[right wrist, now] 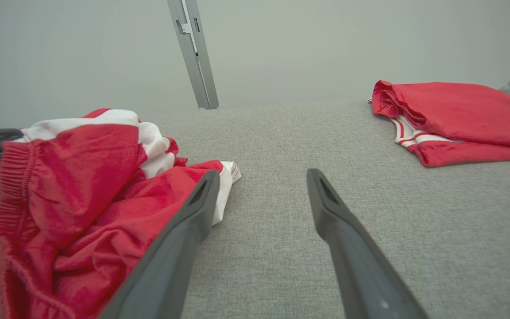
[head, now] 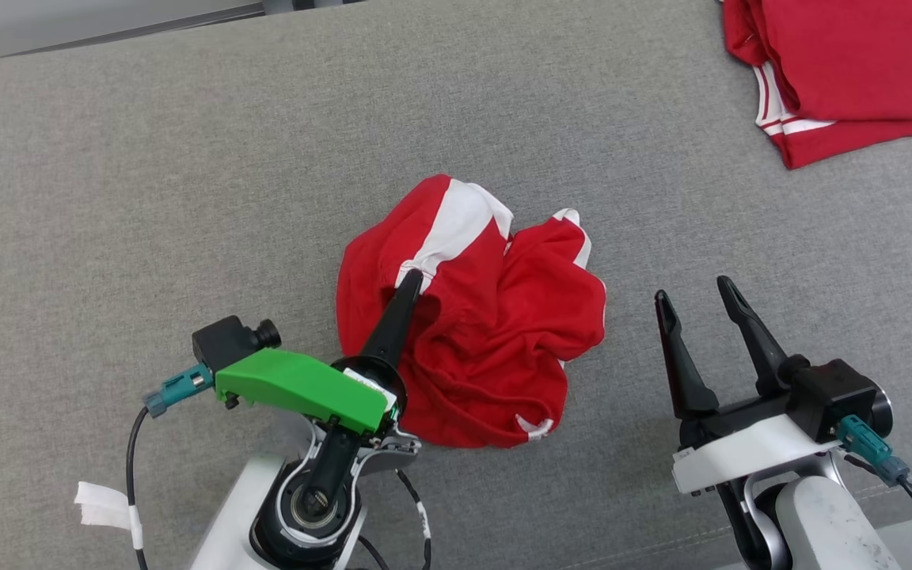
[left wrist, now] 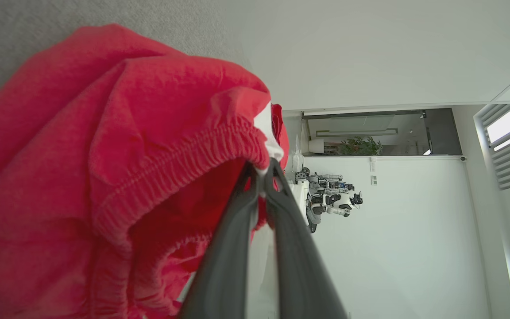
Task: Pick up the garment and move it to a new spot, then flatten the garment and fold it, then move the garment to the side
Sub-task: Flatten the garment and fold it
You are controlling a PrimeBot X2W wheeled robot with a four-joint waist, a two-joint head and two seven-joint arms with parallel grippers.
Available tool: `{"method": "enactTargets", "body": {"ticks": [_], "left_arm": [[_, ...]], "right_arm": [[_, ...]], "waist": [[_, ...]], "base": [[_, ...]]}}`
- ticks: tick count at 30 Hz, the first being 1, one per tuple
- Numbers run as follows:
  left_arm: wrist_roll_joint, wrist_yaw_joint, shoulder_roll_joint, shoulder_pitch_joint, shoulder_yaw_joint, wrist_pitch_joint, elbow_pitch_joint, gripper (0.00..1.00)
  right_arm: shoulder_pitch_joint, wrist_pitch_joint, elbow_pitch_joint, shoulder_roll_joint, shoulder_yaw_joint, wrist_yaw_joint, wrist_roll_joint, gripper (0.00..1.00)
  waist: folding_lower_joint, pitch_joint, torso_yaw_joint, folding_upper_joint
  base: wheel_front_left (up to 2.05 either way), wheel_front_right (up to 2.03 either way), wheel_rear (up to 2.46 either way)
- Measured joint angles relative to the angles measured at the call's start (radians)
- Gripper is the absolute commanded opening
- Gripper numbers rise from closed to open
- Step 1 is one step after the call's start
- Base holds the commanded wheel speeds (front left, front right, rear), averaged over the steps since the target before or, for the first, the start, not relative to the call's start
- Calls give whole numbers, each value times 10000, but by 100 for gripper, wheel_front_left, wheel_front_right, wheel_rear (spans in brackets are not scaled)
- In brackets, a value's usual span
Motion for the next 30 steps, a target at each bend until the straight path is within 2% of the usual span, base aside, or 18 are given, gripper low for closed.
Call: {"method": "enactTargets", "body": {"ticks": [5, 9, 15, 17, 20, 27, 30], "left_arm": [[405, -372, 261, -127, -151, -33, 79, 0], [905, -608, 577, -913, -474, 334, 59, 0], [709, -614, 940, -3433, -740, 2366, -4, 0], [483, -848, 988, -4457, -577, 2924, -63, 0], [299, -966, 959, -5689, -320, 3365, 58, 0], [-221, -823, 788, -6945, -337, 4381, -800, 0], [-318, -500, 1189, -6452, -370, 4546, -1476, 0]], "right_arm": [[-3, -2, 31, 38, 29, 0, 15, 100], [-33, 0, 109, 88, 82, 0, 31, 100], [-182, 0, 96, 163, 117, 0, 33, 100], [-239, 0, -61, 215, -159, 0, 33, 100], [-294, 0, -146, 253, -426, 0, 27, 100], [-27, -2, -221, 280, -817, 0, -17, 100], [140, 0, -247, 167, -1007, 0, -40, 100]], "waist": [[0, -32, -121, 0], [0, -105, -247, 0], [0, -257, -574, 0], [0, -297, -749, 0], [-1, -369, -1002, 0], [-1, -719, -1215, 0], [-1, -783, -1042, 0]], "base": [[0, 0, 0], [0, 0, 0], [0, 0, 0], [0, 0, 0], [0, 0, 0], [0, 0, 0], [0, 0, 0]]}}
